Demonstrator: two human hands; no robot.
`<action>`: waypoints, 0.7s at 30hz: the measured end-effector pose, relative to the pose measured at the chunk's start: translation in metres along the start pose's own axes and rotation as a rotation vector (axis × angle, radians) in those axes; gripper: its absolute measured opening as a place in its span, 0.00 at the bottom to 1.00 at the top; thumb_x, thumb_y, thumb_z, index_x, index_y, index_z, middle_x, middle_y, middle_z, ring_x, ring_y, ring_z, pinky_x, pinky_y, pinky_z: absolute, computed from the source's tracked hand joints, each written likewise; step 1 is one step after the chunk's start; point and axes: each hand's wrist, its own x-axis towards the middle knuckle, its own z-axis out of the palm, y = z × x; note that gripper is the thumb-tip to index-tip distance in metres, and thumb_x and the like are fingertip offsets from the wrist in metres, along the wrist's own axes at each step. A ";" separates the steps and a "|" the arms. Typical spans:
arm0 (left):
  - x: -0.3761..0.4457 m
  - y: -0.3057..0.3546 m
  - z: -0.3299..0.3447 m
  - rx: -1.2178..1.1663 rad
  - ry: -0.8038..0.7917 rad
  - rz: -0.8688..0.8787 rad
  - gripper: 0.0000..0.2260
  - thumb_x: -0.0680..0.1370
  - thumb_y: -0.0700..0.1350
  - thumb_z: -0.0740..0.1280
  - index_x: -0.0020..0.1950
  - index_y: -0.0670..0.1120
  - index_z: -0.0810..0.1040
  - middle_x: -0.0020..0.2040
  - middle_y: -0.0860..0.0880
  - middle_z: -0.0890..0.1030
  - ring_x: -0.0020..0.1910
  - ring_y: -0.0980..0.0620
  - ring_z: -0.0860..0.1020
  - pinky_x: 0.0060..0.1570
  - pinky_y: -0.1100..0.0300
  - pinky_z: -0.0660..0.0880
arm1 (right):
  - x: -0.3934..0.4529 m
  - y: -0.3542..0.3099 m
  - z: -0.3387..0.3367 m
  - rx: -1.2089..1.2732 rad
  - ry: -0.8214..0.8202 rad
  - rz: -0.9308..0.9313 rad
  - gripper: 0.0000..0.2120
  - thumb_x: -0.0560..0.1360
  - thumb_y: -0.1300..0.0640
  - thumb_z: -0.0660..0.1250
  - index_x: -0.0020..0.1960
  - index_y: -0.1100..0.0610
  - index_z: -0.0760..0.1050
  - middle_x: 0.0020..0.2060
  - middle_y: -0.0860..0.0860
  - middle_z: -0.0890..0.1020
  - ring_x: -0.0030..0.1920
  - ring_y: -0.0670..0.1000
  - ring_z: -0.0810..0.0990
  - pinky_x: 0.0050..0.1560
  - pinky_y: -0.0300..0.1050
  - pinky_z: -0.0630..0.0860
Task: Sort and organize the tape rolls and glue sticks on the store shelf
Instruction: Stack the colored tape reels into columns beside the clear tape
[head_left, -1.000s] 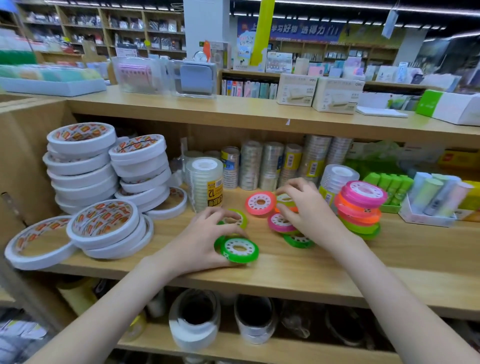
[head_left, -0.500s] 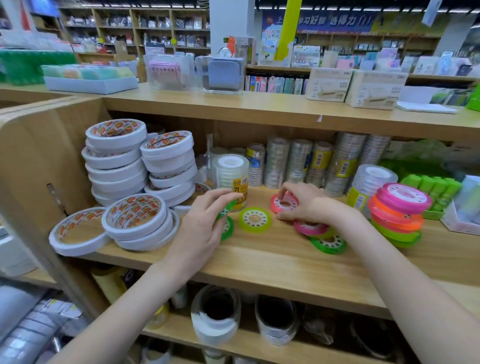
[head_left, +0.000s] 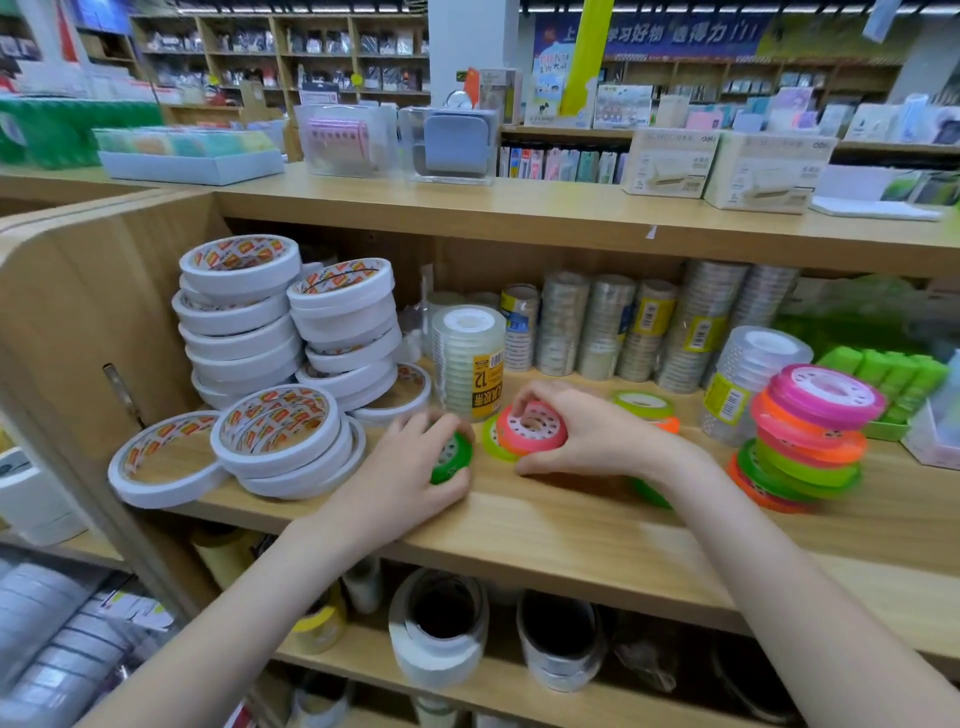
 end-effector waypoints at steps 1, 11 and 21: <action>-0.001 -0.001 -0.002 -0.018 -0.014 0.008 0.15 0.75 0.50 0.64 0.61 0.53 0.69 0.55 0.54 0.67 0.60 0.53 0.64 0.57 0.61 0.63 | 0.000 0.000 0.003 0.001 0.014 -0.005 0.20 0.67 0.48 0.73 0.54 0.47 0.67 0.53 0.45 0.73 0.52 0.46 0.71 0.50 0.40 0.69; -0.001 0.007 0.003 -0.039 -0.028 0.107 0.27 0.76 0.53 0.61 0.73 0.51 0.60 0.66 0.52 0.68 0.65 0.53 0.62 0.65 0.62 0.59 | -0.017 0.022 -0.034 -0.131 0.170 0.165 0.18 0.73 0.48 0.68 0.60 0.52 0.72 0.59 0.53 0.74 0.61 0.52 0.71 0.57 0.41 0.66; 0.031 0.043 0.022 -0.082 -0.046 0.113 0.25 0.76 0.50 0.65 0.71 0.46 0.63 0.67 0.47 0.68 0.69 0.50 0.62 0.65 0.60 0.61 | -0.030 0.052 -0.025 -0.140 0.344 0.383 0.14 0.70 0.48 0.71 0.47 0.57 0.74 0.45 0.53 0.71 0.52 0.54 0.71 0.45 0.41 0.62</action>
